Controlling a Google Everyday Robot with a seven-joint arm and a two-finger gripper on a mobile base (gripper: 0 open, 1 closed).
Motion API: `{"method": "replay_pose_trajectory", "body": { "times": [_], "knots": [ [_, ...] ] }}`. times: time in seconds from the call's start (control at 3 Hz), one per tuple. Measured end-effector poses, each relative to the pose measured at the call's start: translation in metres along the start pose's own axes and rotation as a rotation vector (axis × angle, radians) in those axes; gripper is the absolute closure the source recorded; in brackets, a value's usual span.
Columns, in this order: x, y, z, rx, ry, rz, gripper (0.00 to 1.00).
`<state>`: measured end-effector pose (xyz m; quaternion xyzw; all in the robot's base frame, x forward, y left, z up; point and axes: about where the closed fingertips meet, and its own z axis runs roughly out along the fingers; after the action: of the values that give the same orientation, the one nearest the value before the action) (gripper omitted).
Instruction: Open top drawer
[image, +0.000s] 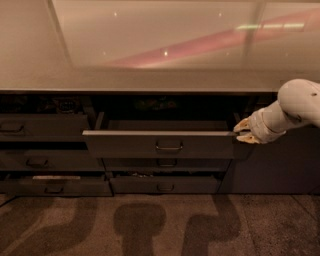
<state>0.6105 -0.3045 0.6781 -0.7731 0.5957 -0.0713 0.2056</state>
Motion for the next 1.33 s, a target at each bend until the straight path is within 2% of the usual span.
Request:
{"method": "replay_pose_trajectory", "body": {
  "times": [0.33, 0.67, 1.0, 1.33],
  "knots": [
    [-0.001, 0.003, -0.003, -0.001, -0.002, -0.004, 1.0],
    [-0.013, 0.015, -0.03, 0.084, 0.023, -0.12, 1.0],
    [-0.028, 0.075, -0.019, 0.146, 0.019, -0.256, 1.0],
    [-0.018, 0.129, -0.014, 0.111, 0.026, -0.279, 1.0]
  ]
}}
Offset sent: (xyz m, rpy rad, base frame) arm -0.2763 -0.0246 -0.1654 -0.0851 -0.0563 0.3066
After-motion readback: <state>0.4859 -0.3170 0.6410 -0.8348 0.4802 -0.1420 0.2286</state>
